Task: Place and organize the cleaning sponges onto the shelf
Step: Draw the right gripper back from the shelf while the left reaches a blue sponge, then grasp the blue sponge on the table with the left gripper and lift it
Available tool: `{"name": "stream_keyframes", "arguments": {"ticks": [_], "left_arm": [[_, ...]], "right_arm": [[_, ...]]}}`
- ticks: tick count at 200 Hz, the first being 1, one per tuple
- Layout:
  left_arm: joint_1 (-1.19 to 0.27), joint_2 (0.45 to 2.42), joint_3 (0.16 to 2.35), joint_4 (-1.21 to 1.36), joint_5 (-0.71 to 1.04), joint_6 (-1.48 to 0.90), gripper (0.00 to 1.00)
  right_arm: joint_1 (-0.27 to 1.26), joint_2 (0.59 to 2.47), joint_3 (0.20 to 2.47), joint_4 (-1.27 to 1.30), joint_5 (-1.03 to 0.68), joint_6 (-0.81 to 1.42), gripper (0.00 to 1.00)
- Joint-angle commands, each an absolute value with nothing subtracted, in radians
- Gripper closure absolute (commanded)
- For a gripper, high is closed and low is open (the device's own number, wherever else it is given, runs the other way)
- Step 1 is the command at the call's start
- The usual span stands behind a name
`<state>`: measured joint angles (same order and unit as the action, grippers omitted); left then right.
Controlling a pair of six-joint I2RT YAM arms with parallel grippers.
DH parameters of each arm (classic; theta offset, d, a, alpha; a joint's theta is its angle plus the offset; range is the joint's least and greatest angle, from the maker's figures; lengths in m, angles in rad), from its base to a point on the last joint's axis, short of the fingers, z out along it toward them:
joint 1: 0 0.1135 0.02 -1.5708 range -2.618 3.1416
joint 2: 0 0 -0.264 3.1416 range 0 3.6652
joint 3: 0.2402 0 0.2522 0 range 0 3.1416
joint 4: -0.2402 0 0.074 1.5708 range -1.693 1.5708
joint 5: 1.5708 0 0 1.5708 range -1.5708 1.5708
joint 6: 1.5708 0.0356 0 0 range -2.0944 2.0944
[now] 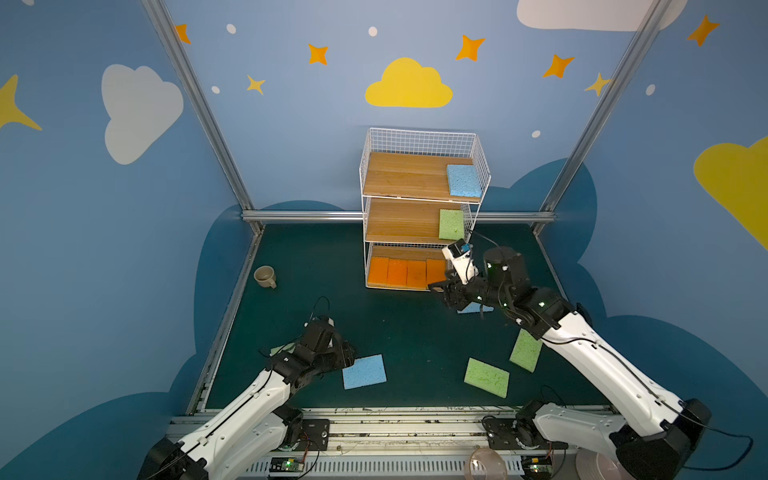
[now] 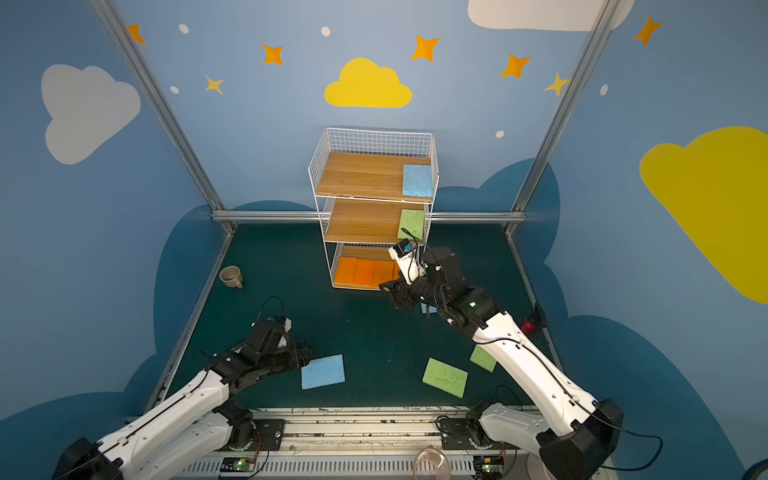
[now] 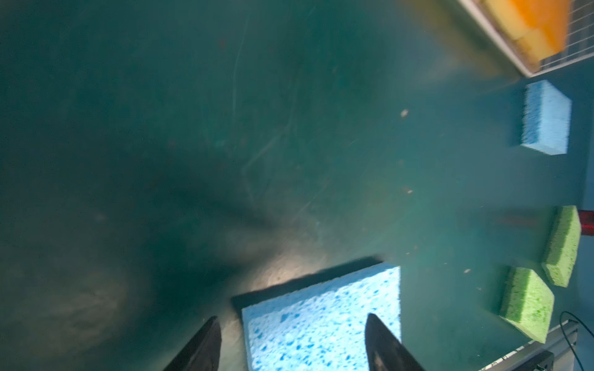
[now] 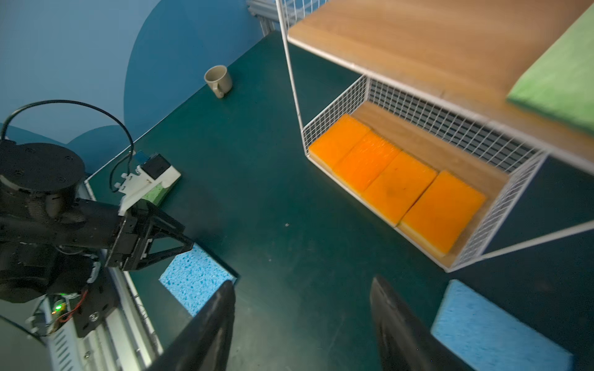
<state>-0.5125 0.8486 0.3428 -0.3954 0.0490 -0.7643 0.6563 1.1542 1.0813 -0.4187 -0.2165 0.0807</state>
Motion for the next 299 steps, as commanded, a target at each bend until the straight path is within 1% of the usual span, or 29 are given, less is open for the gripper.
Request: {"name": "stream_keyframes", "arguments": {"ticks": [1, 16, 56, 117, 142, 152, 184, 211, 225, 243, 255, 272, 299], "left_arm": [[-0.542, 0.839, 0.312, -0.393, 0.028, -0.812, 0.34], [-0.562, 0.844, 0.293, -0.378, 0.023, -0.833, 0.36], [-0.592, 0.859, 0.256, -0.33, 0.023, -0.872, 0.49], [-0.612, 0.903, 0.251, -0.259, 0.05, -0.89, 0.77], [-0.614, 0.912, 0.269, -0.242, 0.056, -0.889, 0.9], [-0.613, 0.914, 0.284, -0.238, 0.055, -0.884, 0.97], [-0.595, 0.952, 0.387, -0.22, 0.102, -0.824, 0.97], [-0.542, 1.053, 0.529, -0.199, 0.226, -0.768, 0.97], [-0.518, 1.121, 0.615, -0.206, 0.32, -0.74, 0.97], [-0.486, 1.193, 0.729, -0.222, 0.416, -0.709, 0.97], [-0.468, 1.226, 0.809, -0.252, 0.465, -0.692, 0.97], [-0.434, 1.256, 0.922, -0.307, 0.529, -0.677, 0.97], [-0.368, 1.314, 1.114, -0.431, 0.649, -0.63, 0.97]], "right_arm": [[0.664, 1.154, 1.024, -0.297, -0.286, 0.186, 0.34], [0.664, 1.168, 0.989, -0.278, -0.298, 0.199, 0.34], [0.661, 1.179, 0.913, -0.237, -0.304, 0.228, 0.35], [0.64, 1.174, 0.874, -0.236, -0.298, 0.247, 0.36], [0.629, 1.17, 0.865, -0.238, -0.303, 0.25, 0.36], [0.622, 1.169, 0.859, -0.236, -0.312, 0.25, 0.36], [0.588, 1.163, 0.84, -0.238, -0.367, 0.247, 0.35], [0.584, 1.134, 0.828, -0.244, -0.366, 0.21, 0.33], [0.583, 1.112, 0.819, -0.245, -0.353, 0.166, 0.31], [0.583, 1.08, 0.796, -0.23, -0.297, 0.098, 0.3], [0.579, 1.052, 0.77, -0.177, -0.271, 0.081, 0.3], [0.578, 1.002, 0.727, -0.075, -0.278, 0.031, 0.29], [0.58, 0.928, 0.616, 0.172, -0.303, -0.129, 0.28]]}}
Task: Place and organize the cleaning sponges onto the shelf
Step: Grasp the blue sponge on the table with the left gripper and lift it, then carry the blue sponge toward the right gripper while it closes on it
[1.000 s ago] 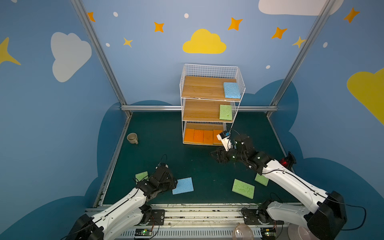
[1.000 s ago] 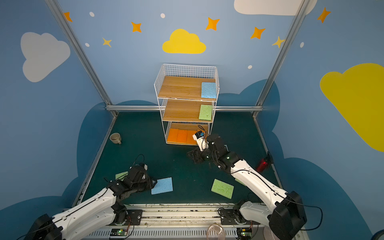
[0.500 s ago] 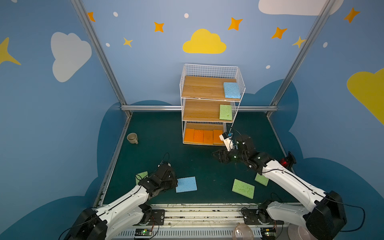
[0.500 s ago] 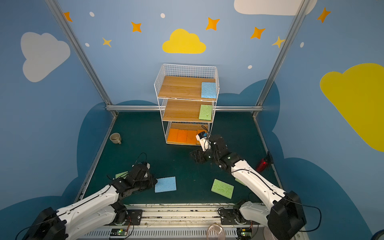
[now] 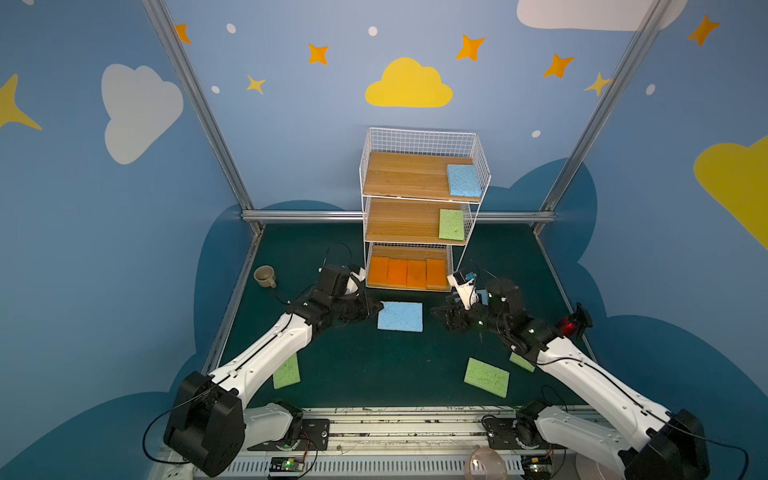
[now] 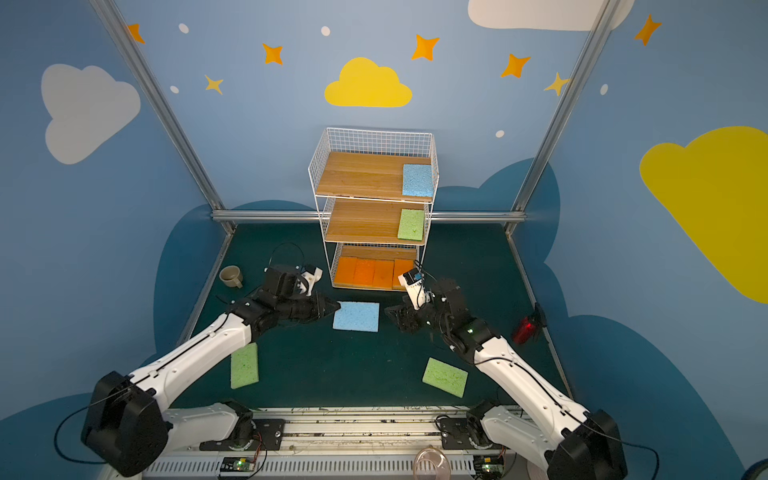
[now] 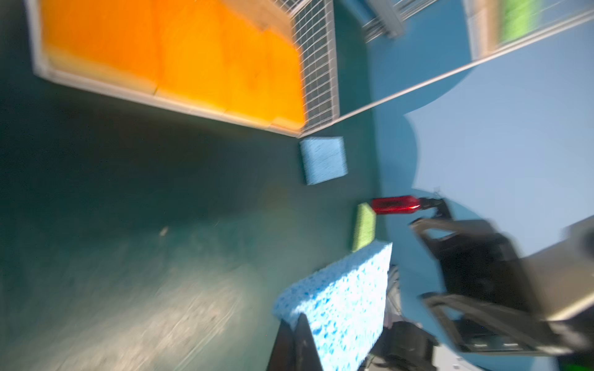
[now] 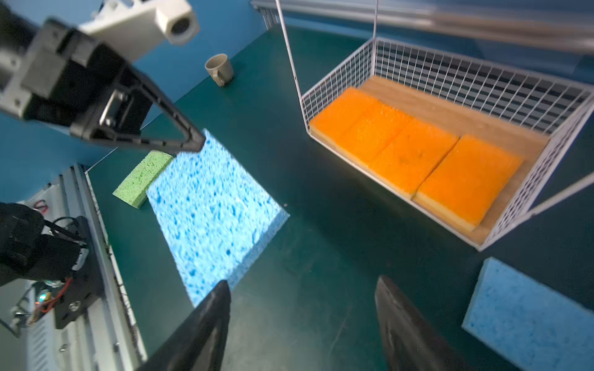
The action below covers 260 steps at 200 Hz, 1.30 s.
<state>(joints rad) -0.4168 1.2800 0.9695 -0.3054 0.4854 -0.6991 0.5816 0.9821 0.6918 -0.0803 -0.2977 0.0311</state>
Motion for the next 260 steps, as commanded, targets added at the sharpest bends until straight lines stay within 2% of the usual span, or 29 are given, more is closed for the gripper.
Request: {"name": "stream_keyframes", "arguments": {"ticks": [1, 14, 33, 85, 95, 122, 134, 158, 191, 260], "left_arm": [[-0.366, 1.316, 1.121, -0.438, 0.651, -0.628, 0.97], [-0.339, 1.347, 1.206, -0.515, 0.704, -0.596, 0.97], [-0.304, 1.402, 1.302, -0.62, 0.787, -0.537, 0.97], [-0.256, 1.481, 1.402, -0.785, 0.837, -0.431, 0.97], [-0.242, 1.494, 1.415, -0.806, 0.839, -0.417, 0.97], [-0.201, 1.522, 1.447, -0.831, 0.867, -0.401, 0.97], [-0.189, 1.533, 1.467, -0.845, 0.875, -0.394, 0.97], [-0.172, 1.567, 1.519, -0.886, 0.878, -0.367, 0.97], [-0.17, 1.605, 1.553, -0.902, 0.894, -0.352, 0.97], [-0.161, 1.62, 1.567, -0.91, 0.892, -0.351, 0.97]], "right_arm": [[0.58, 0.926, 0.612, 0.183, -0.304, -0.136, 0.28], [0.58, 0.924, 0.594, 0.25, -0.302, -0.213, 0.28], [0.577, 0.953, 0.638, 0.216, -0.3, -0.276, 0.31], [0.575, 1.013, 0.776, 0.109, -0.494, -0.507, 0.46], [0.576, 1.015, 0.78, 0.127, -0.521, -0.535, 0.45], [0.577, 1.034, 0.792, 0.156, -0.577, -0.619, 0.29], [0.577, 1.047, 0.825, 0.103, -0.593, -0.669, 0.26], [0.586, 1.078, 0.883, 0.032, -0.615, -0.747, 0.26], [0.631, 1.13, 0.958, -0.038, -0.564, -0.856, 0.26], [0.675, 1.225, 1.063, -0.167, -0.492, -1.044, 0.34]]}}
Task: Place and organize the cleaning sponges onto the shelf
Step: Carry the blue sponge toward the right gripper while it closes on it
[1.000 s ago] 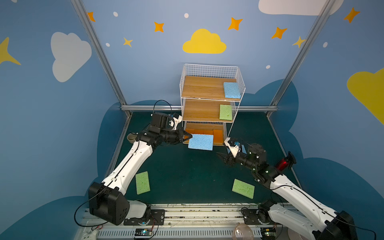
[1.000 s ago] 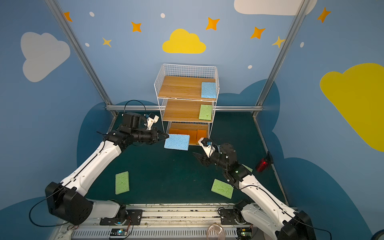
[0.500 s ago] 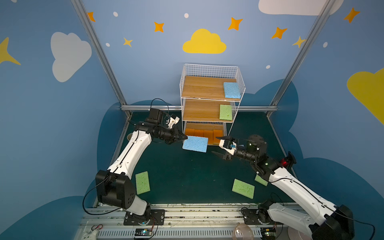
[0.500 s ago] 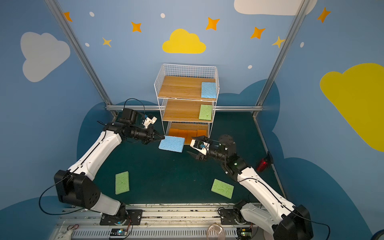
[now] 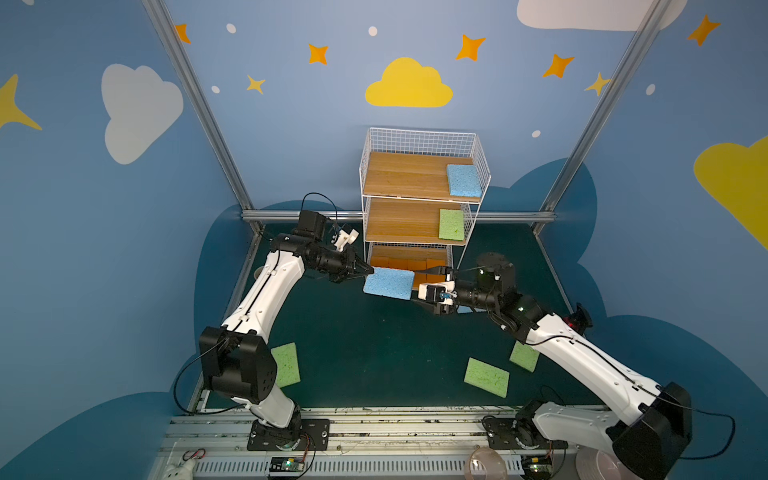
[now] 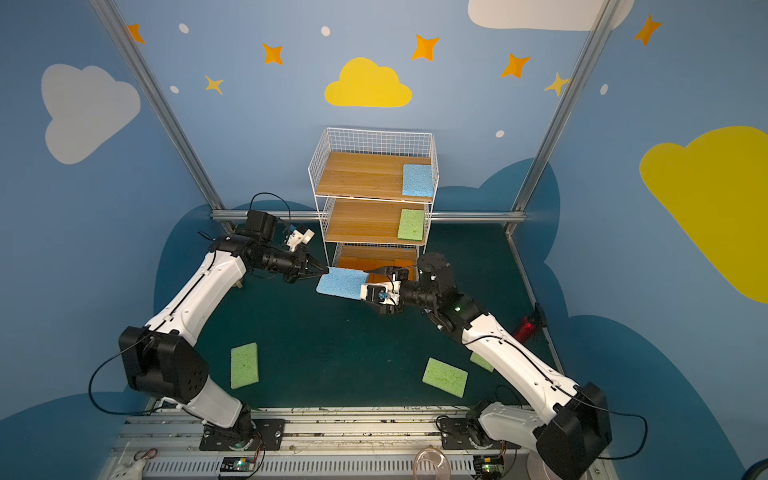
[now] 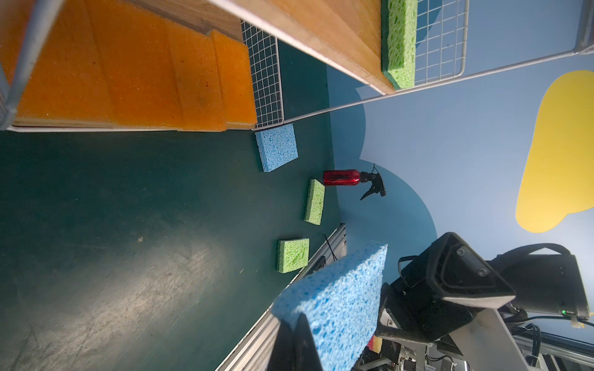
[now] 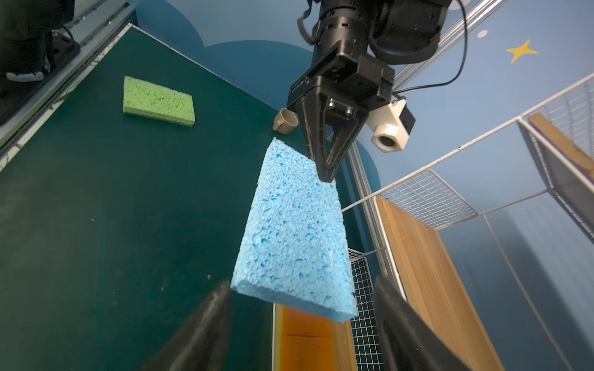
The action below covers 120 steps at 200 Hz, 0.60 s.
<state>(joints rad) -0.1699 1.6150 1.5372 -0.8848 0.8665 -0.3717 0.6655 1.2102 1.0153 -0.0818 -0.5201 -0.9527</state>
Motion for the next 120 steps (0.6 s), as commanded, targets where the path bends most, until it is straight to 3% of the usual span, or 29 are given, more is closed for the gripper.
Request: {"name": "stream_keyframes", "arguments": {"ticks": [1, 54, 120], "left_arm": [[-0.16, 1.62, 1.567, -0.91, 0.892, -0.351, 0.97], [-0.156, 1.631, 1.579, -0.914, 0.898, -0.351, 0.97], [-0.159, 1.638, 1.571, -0.911, 0.906, -0.353, 0.97]], "right_arm": [[0.676, 1.226, 1.065, -0.17, -0.491, -1.046, 0.34], [0.693, 1.226, 1.065, -0.181, -0.446, -1.097, 0.34], [0.726, 1.25, 1.038, -0.06, -0.363, -1.088, 0.49]]}}
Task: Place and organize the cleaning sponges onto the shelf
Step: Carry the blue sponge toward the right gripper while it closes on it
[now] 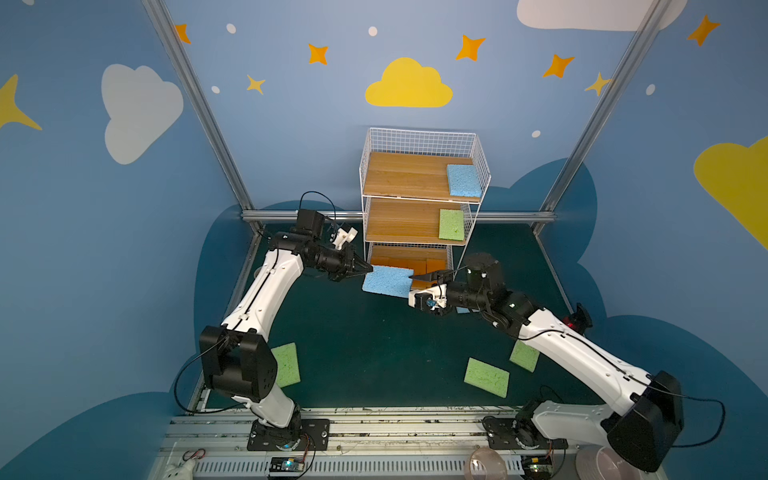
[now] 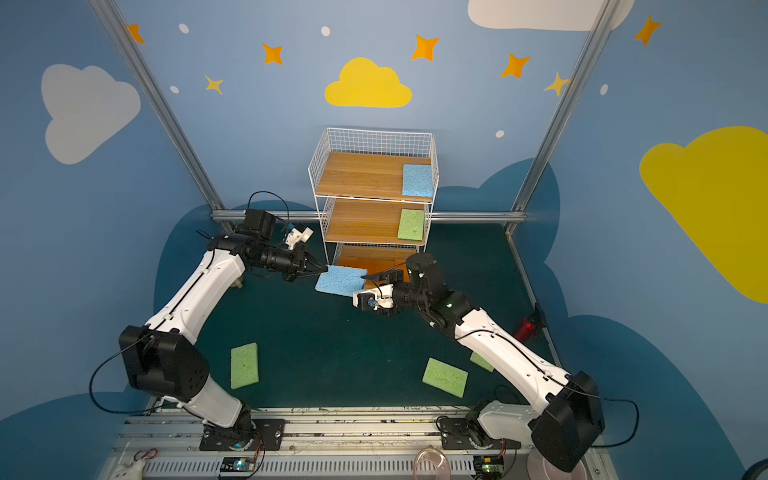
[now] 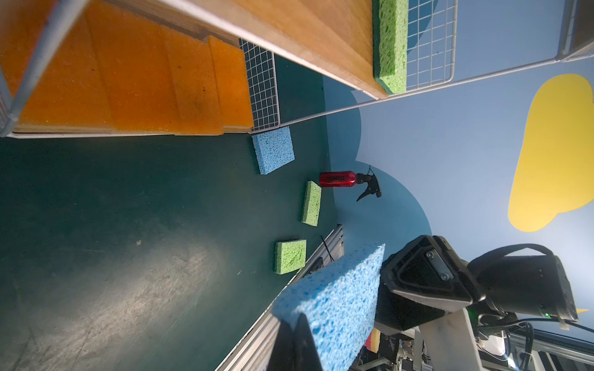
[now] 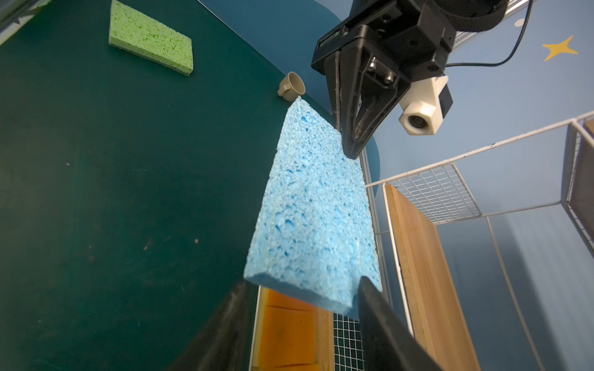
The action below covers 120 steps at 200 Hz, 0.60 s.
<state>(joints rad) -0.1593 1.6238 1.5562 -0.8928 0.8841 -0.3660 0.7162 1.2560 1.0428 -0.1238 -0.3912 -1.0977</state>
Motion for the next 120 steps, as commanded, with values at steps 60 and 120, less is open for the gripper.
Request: {"name": "stream_keyframes", "arguments": {"ticks": [60, 120], "left_arm": [[-0.168, 1.638, 1.571, -0.906, 0.905, -0.357, 0.97], [-0.169, 1.636, 1.57, -0.904, 0.882, -0.36, 0.8]], "right_arm": [[0.733, 1.257, 1.054, -0.055, -0.342, -1.055, 0.71], [0.747, 1.245, 1.06, -0.074, -0.328, -1.035, 0.94]]}}
